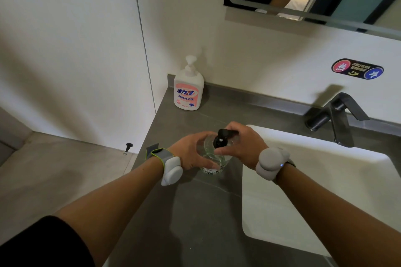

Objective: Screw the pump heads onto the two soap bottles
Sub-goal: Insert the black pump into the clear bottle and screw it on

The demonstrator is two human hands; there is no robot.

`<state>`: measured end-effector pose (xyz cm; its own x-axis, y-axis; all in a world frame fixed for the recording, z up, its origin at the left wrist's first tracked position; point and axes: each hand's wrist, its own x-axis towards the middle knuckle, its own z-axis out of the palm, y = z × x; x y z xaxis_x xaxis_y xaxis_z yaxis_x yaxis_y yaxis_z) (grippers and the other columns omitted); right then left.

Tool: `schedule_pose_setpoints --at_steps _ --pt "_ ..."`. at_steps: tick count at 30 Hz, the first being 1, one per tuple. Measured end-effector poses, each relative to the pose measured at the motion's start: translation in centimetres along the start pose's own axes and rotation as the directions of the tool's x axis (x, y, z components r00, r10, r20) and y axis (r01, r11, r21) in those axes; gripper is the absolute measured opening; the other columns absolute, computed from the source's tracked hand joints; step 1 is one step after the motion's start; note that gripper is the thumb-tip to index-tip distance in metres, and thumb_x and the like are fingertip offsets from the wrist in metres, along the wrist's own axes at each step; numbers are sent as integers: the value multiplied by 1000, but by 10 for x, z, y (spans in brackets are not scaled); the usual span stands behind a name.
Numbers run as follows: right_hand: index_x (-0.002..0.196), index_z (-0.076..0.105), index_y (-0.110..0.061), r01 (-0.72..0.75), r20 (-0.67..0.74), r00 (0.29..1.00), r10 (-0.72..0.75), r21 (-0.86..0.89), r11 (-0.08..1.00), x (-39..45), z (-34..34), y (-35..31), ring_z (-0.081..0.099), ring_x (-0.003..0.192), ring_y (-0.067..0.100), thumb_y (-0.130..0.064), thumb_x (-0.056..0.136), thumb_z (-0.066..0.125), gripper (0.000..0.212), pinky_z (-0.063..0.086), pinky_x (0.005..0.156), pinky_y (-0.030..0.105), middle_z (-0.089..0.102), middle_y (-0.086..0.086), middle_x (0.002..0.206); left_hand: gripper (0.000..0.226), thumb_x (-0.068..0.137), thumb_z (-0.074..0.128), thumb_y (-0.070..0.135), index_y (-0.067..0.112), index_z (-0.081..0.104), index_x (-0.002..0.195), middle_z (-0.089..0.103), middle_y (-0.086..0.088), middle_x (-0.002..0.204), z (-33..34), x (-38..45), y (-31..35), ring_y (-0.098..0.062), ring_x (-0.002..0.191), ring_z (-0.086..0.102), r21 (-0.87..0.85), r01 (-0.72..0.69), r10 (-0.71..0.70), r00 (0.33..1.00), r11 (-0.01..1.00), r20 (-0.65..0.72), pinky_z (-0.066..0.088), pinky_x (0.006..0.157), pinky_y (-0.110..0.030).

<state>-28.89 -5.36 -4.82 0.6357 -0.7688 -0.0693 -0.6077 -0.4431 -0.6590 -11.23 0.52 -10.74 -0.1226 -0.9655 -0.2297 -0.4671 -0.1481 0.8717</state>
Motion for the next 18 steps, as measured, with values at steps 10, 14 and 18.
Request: schedule_pose_setpoints --at_steps 10,14,18 --pt "89 54 -20 17 -3 1000 -17 26 1000 2 3 4 54 77 9 -27 71 77 30 52 78 29 57 -4 86 66 59 84 40 70 43 101 60 33 99 0 0 2 19 91 52 5 23 -23 1000 1000 11 37 72 -6" --pt "98 58 -18 62 46 997 -64 37 997 3 1 4 56 84 12 -27 73 75 32 52 82 29 59 -3 93 65 60 84 39 66 45 104 60 31 99 0 -1 3 14 91 54 -6 15 -15 1000 1000 15 39 69 -3" --pt "97 60 -15 25 49 998 -27 49 998 4 -1 6 58 83 13 -26 73 76 30 52 82 32 61 -1 92 67 60 85 35 52 48 114 63 19 108 1 1 -1 2 99 57 -21 2 -2 1000 1000 4 44 83 -17"
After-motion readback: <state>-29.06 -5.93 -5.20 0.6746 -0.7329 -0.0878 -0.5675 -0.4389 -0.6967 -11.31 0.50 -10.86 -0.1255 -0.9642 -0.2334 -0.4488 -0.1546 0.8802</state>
